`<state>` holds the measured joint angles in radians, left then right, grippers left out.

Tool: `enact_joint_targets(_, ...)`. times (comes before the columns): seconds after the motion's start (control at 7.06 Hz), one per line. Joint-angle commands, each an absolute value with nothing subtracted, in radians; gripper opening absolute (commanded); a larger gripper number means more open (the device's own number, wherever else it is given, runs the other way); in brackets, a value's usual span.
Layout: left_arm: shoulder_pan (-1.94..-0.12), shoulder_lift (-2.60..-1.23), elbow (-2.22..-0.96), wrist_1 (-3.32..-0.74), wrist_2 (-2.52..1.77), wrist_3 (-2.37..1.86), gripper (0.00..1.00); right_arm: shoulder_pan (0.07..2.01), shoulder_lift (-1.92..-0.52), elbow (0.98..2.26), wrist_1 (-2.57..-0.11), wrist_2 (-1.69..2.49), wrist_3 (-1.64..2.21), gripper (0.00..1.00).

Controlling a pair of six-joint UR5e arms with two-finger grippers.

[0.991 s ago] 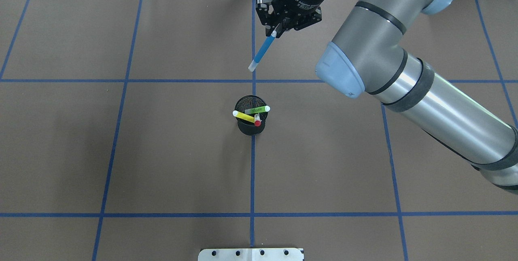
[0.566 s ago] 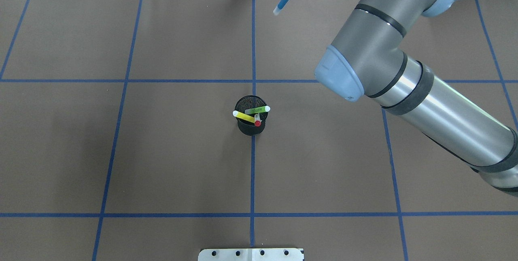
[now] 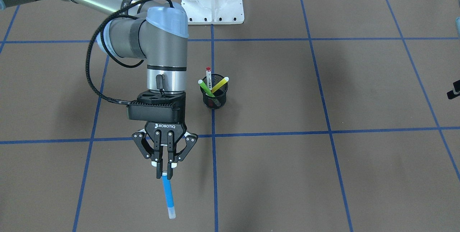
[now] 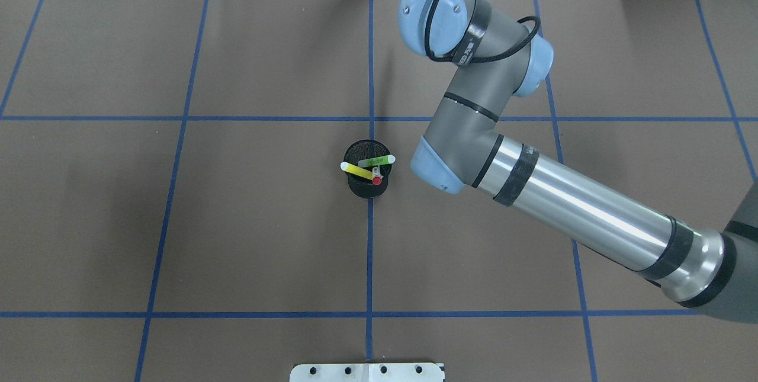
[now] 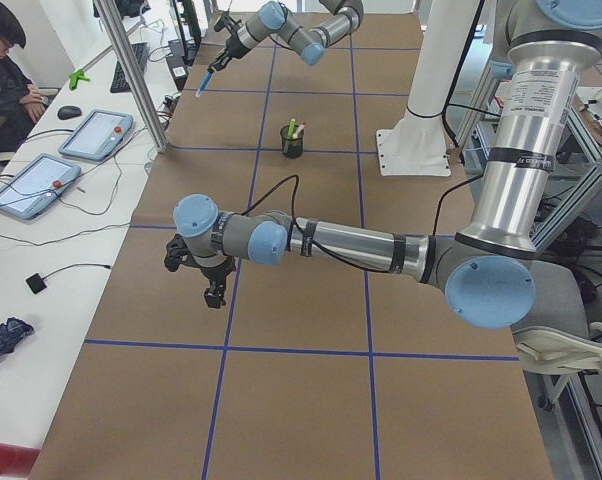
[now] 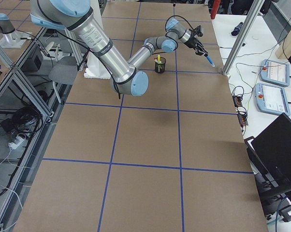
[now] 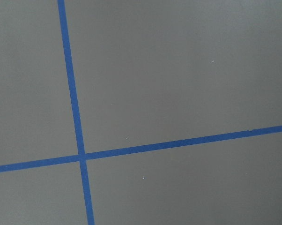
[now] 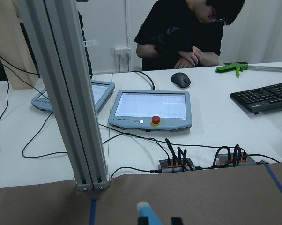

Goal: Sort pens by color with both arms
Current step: 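Carry the blue marker farther from the robot and set it down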

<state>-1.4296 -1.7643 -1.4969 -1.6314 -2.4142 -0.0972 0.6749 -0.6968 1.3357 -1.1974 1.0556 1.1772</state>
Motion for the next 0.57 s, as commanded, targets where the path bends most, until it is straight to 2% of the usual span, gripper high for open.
enact_joint_targets(0.0,-1.43,-1.767,-1.445,-1.682,-2.413,-0.097,1.0,0.615,-0.704,1.252,-1.105,0.914,1.19,0.0)
enact_joint_targets(0.42,-1.43,-1.773,-1.413,-1.713,-2.413,-0.103,1.0,0.6,-0.732,1.117,-0.933,0.848,1.189,0.0)
